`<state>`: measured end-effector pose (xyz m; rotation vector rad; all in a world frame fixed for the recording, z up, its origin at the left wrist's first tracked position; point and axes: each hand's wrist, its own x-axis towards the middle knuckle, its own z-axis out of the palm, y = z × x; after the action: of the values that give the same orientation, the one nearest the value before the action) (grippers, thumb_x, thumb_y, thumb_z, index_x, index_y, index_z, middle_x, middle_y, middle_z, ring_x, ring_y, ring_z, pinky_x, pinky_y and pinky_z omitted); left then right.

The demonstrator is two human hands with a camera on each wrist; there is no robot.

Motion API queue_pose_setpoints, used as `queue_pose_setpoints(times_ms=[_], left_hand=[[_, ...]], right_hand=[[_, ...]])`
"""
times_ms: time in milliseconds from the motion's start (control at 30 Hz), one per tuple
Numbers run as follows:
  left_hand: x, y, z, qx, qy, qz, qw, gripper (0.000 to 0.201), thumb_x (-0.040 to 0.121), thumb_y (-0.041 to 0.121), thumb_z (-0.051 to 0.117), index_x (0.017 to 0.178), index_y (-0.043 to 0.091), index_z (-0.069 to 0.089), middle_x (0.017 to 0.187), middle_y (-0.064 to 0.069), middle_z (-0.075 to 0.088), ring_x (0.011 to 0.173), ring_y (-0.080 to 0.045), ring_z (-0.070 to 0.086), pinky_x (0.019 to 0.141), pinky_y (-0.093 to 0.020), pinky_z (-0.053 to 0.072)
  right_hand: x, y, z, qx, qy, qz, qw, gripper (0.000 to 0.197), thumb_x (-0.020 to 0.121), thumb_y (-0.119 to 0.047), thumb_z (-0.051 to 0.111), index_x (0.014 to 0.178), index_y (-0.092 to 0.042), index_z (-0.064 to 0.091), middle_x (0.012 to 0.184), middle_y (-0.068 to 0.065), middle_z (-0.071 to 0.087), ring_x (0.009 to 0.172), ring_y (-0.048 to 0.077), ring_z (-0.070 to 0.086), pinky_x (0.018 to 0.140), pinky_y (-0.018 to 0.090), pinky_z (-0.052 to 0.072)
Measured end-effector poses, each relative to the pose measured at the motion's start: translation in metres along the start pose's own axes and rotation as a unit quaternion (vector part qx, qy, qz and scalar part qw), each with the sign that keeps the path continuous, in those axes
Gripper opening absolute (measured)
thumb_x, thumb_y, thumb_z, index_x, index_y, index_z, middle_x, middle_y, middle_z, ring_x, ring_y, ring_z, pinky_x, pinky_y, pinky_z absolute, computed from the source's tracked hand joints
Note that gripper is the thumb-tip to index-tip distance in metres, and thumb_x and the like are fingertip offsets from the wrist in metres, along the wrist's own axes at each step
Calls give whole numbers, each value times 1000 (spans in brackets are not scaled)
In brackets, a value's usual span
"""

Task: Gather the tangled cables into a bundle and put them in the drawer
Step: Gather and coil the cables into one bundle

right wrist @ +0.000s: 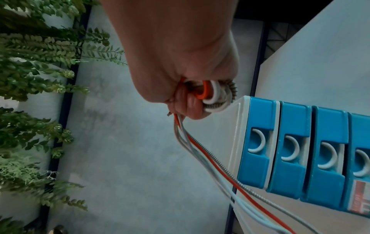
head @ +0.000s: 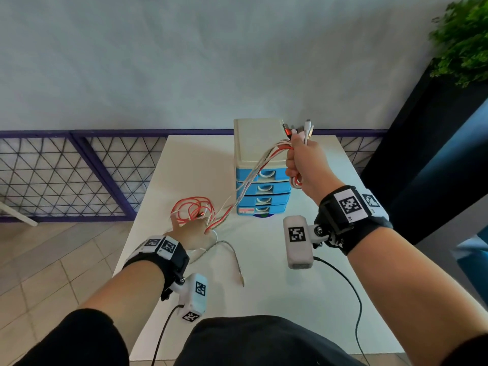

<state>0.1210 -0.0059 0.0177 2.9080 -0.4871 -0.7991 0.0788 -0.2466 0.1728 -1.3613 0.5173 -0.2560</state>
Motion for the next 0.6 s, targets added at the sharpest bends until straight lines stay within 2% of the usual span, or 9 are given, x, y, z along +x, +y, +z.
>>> queue_pose_setpoints(times_ms=[67,133,200,267,333,367,433,500,600], left_hand=[[2,-2,-4,-59,-7,29,998,65,89,51,41,141,13,27,116,-1,59,123,-23,43,108,-46,10],[2,-1,-15,-154,-14,75,985,91,80,51,66,148,18,14,145,3,38,133,-17,35,105,-31,19],[-5,11,-35,-251,30,122,960,112,69,53,74,151,27,2,157,4,17,142,-16,23,115,-32,20],[-17,32,-60,-341,101,191,915,105,71,55,68,151,31,4,157,7,12,143,-11,19,115,-33,22],[-29,56,-84,-380,129,257,879,78,78,63,49,145,30,26,149,10,29,136,-5,28,109,-27,28],[-33,66,-95,-381,121,277,874,63,81,64,41,133,29,43,138,11,46,129,-6,40,104,-27,34],[-36,80,-107,-367,83,303,876,41,91,54,35,96,22,60,94,7,67,98,-12,63,87,-27,45],[-31,86,-109,-369,45,314,874,35,99,38,34,75,17,50,60,9,53,59,-12,59,64,-24,46],[-28,87,-110,-367,54,308,876,33,101,32,32,74,17,43,61,7,40,46,-4,39,50,-20,42]], right_hand=[[0,-2,-3,-10,-14,8,1000,33,102,-31,41,72,-17,41,57,-2,35,41,8,28,36,20,24],[0,-4,-5,-33,-41,10,999,31,102,-30,41,74,-16,42,57,-2,37,42,8,29,36,20,25],[-2,-3,-6,-67,-81,9,994,28,101,-28,41,76,-15,43,58,-2,37,43,8,29,36,19,26],[-4,2,-3,-102,-127,10,987,29,101,-27,41,75,-15,43,57,-3,36,43,8,29,35,18,28],[-8,5,2,-130,-163,13,978,30,102,-29,41,75,-16,42,55,-4,36,41,8,29,36,19,28],[-9,5,5,-141,-176,14,974,30,102,-30,41,76,-16,43,55,-4,36,41,7,29,37,19,29],[-11,4,7,-150,-192,12,970,29,102,-32,40,78,-15,44,55,-4,36,40,7,29,38,19,30],[-11,2,3,-142,-212,18,967,30,102,-34,39,79,-15,42,55,-4,34,41,7,29,38,19,31],[-15,1,-7,-113,-271,35,955,28,101,-36,42,83,-15,41,57,-5,32,45,6,28,41,17,32]])
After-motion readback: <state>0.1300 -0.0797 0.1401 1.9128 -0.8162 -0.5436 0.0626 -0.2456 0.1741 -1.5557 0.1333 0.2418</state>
